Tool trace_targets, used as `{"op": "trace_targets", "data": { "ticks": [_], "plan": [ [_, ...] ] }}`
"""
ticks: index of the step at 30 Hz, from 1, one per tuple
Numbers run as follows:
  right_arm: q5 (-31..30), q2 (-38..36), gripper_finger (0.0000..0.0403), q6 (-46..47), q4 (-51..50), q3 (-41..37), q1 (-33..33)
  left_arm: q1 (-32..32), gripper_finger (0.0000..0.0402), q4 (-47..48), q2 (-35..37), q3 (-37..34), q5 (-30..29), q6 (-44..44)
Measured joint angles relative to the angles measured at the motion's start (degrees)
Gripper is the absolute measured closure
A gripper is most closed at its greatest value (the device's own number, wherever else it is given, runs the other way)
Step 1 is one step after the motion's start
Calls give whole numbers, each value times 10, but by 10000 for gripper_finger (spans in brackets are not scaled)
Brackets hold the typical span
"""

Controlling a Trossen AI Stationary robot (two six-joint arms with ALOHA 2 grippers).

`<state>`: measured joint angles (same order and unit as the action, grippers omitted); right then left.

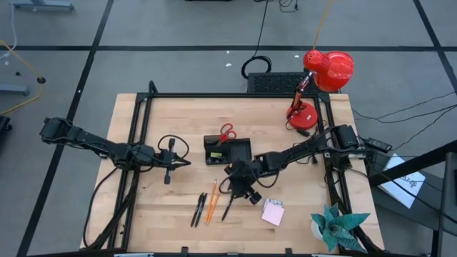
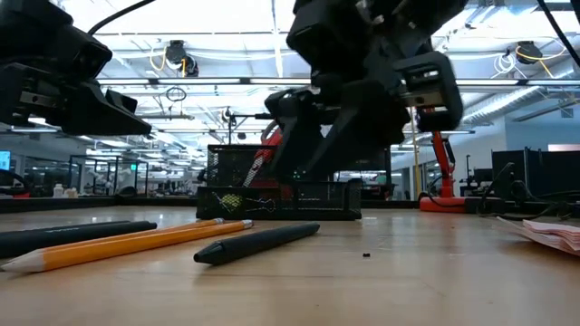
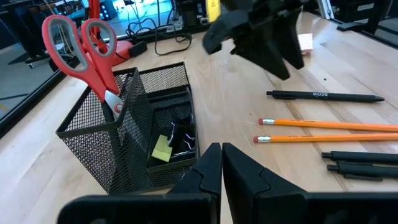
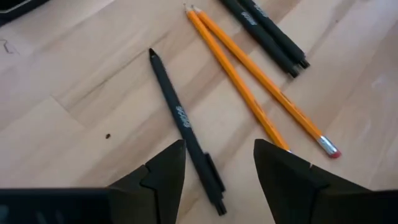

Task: Pick and place office supplies into organizer
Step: Put the black pen into the desk organizer

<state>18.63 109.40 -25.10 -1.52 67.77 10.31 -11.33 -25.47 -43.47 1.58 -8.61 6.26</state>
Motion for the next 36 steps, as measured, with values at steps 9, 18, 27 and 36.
{"op": "trace_targets", "data": {
  "ticks": [9,18,27,36],
  "plan": [
    [1,43,221,-42,19,-1,-1,0,380,0,0,0,0,0],
    [-32,61,225,-60,21,0,4,0,380,5,0,0,0,-6],
    [5,82,265,-56,26,1,3,0,380,9,0,0,0,-6],
    [20,104,359,-63,26,1,4,0,380,13,0,0,0,-8]
  ]
}}
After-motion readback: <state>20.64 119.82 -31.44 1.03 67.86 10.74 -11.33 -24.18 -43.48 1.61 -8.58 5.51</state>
